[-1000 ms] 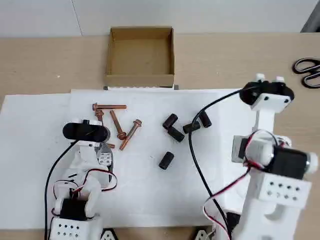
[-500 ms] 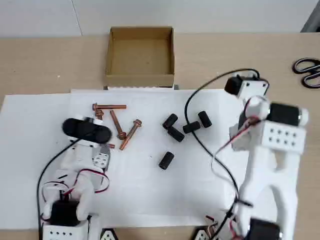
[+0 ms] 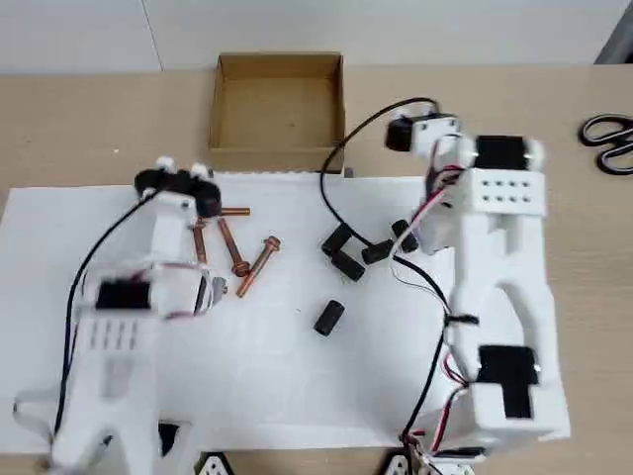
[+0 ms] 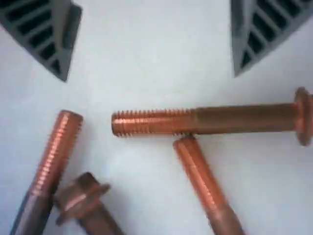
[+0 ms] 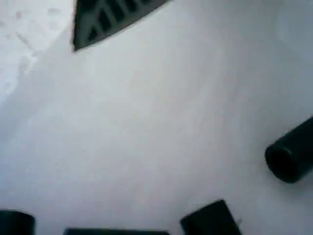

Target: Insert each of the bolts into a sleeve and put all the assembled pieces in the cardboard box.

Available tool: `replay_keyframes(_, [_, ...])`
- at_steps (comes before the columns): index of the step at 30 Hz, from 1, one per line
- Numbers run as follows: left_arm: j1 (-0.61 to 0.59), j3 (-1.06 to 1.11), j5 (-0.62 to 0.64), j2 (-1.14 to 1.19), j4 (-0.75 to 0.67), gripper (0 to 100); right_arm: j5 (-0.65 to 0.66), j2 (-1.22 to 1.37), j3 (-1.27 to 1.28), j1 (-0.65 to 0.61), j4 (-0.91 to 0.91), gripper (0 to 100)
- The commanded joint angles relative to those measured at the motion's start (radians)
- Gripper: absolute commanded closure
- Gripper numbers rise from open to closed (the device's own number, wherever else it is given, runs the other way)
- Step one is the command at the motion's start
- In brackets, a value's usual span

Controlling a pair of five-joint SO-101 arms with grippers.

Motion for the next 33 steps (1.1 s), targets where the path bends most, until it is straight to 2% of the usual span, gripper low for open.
replay_keyframes(1, [0.011,-0.213,-0.006,0.255,0.072,79,0.003,0.039,-0.044,-0.024,-0.047,83.6])
replay_keyframes(7, [0.009,-0.344,-0.005,0.411,0.086,79,0.009,0.094,-0.044,-0.036,-0.134,83.6])
replay_keyframes(22, [0.002,-0.386,-0.005,0.420,0.161,79,0.002,0.125,-0.044,-0.090,-0.317,83.7])
replay_keyframes(33, [0.002,-0.383,-0.005,0.420,0.166,79,0.002,0.263,-0.044,-0.084,-0.375,83.7])
